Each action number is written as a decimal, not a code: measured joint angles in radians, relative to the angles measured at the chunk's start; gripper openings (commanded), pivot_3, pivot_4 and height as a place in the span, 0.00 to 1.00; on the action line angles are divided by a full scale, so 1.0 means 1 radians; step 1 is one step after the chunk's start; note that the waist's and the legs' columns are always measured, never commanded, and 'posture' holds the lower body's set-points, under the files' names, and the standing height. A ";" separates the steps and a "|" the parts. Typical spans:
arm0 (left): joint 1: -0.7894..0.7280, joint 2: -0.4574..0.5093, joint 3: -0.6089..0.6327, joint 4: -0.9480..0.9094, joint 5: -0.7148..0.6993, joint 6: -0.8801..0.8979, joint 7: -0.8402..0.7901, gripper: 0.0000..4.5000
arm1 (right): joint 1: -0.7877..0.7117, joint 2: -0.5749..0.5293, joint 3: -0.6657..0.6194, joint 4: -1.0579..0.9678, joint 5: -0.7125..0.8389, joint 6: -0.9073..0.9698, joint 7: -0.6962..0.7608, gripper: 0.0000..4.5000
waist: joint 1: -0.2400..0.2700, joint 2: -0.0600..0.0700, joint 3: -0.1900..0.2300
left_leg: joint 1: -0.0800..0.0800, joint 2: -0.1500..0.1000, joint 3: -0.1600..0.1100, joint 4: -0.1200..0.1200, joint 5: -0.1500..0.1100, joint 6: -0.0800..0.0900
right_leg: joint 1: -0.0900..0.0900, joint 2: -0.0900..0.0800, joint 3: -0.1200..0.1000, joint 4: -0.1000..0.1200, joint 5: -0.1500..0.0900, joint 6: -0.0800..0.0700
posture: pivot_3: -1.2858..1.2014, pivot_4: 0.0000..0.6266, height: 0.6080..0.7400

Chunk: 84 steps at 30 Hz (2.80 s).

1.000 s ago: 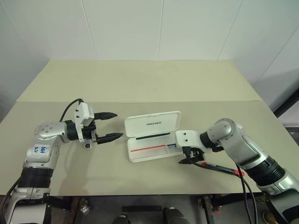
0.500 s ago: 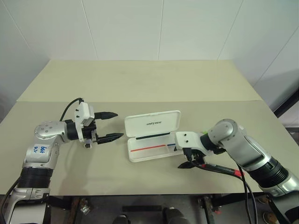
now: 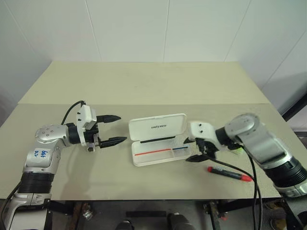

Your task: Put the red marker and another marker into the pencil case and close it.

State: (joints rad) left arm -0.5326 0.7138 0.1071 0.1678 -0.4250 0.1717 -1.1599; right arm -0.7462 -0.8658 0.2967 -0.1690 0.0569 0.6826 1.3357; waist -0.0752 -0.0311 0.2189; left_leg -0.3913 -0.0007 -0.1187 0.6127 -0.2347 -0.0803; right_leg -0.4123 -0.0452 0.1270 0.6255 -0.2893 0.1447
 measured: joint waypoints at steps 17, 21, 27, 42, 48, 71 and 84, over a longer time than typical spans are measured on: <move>0.064 0.034 0.008 -0.170 -0.077 0.080 -0.096 1.00 | 0.558 -0.287 -0.425 -0.020 0.154 -0.128 0.017 0.99 | 0.022 0.000 0.000 | 0.000 0.000 0.003 0.000 -0.001 0.001 | 0.001 0.000 0.002 -0.002 -0.001 0.000 | 0.52 0.24 1.00; 0.057 0.033 -0.013 -0.192 -0.081 0.096 -0.113 1.00 | 0.673 -0.288 -0.485 -0.068 0.170 -0.134 -0.003 0.99 | 0.019 0.000 0.000 | 0.001 0.000 0.004 0.001 -0.001 0.001 | 0.001 0.001 0.003 -0.002 -0.001 0.001 | 0.52 0.24 1.00; 0.016 0.028 -0.052 -0.193 -0.081 0.098 -0.133 1.00 | 0.715 -0.236 -0.498 -0.049 0.167 -0.185 -0.092 0.99 | 0.019 0.000 0.000 | 0.001 0.000 0.007 0.002 0.000 0.002 | 0.002 0.001 0.006 -0.004 -0.002 -0.002 | 0.52 0.24 1.00; -0.052 0.026 -0.079 -0.154 -0.076 0.092 -0.165 1.00 | 0.713 -0.201 -0.424 0.097 0.158 -0.345 -0.117 0.35 | 0.017 -0.002 0.000 | 0.003 0.000 0.007 0.004 0.000 0.003 | 0.005 0.001 0.006 -0.004 -0.001 0.000 | 0.52 0.24 1.00; -0.052 0.026 -0.078 -0.153 -0.073 0.086 -0.162 1.00 | 0.685 -0.154 -0.411 0.130 0.137 -0.420 -0.148 0.14 | 0.001 -0.006 0.000 | 0.004 0.000 0.008 0.010 0.001 0.004 | 0.008 0.002 0.010 -0.006 -0.002 -0.011 | 0.52 0.24 1.00; 0.026 0.060 0.000 -0.112 -0.042 0.011 -0.128 1.00 | 0.068 -0.051 -0.145 0.322 0.031 -0.652 -0.025 0.14 | -0.012 -0.005 0.002 | 0.002 0.001 0.019 0.001 -0.001 0.007 | -0.002 0.001 0.018 -0.005 0.006 0.006 | 0.52 0.24 1.00; 0.101 0.081 0.045 -0.143 -0.042 0.021 -0.080 1.00 | -0.127 0.179 0.014 0.476 -0.075 -0.772 0.004 0.14 | -0.010 -0.004 0.003 | 0.002 0.001 0.018 0.001 -0.001 0.007 | -0.002 0.000 0.017 -0.003 0.006 0.006 | 0.52 0.24 1.00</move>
State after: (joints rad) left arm -0.4318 0.7949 0.1521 0.0243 -0.4671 0.1927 -1.2398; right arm -0.8736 -0.6873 0.3105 0.3071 -0.0183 -0.0898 1.3399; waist -0.0852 -0.0355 0.2215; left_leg -0.3896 0.0004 -0.1006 0.6141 -0.2358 -0.0730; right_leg -0.4145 -0.0448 0.1445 0.6224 -0.2833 0.1507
